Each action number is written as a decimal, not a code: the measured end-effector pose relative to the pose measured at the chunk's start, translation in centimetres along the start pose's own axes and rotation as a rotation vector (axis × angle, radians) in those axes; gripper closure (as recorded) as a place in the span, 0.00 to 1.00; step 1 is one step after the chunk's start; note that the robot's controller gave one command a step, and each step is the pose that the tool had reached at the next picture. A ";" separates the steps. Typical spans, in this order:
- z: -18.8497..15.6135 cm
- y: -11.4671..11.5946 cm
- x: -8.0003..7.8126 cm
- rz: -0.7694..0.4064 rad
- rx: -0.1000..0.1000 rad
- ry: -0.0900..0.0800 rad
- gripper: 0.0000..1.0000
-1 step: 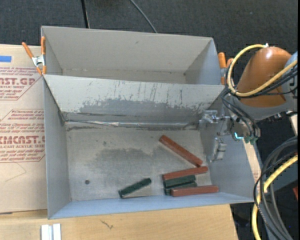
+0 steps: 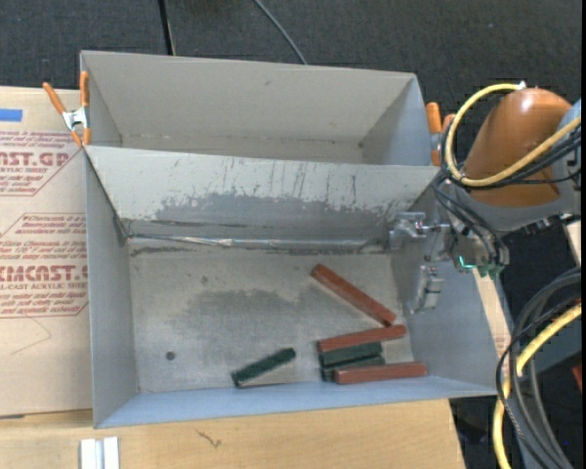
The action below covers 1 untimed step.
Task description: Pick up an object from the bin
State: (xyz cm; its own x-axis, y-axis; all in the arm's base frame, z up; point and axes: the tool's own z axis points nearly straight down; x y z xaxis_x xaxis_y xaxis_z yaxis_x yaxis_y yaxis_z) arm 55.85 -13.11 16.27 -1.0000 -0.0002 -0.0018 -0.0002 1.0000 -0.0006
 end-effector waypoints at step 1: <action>4.9 1.8 3.1 0.001 0.002 -0.006 0.00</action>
Offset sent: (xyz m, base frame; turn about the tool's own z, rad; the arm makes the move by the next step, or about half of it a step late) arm -0.0158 0.0401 -0.0637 -0.0232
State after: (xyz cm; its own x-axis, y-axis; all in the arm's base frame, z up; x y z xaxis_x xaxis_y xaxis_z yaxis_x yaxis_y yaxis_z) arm 52.80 -11.35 11.33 -1.0000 0.0009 -0.0075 0.0009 1.0000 -0.0024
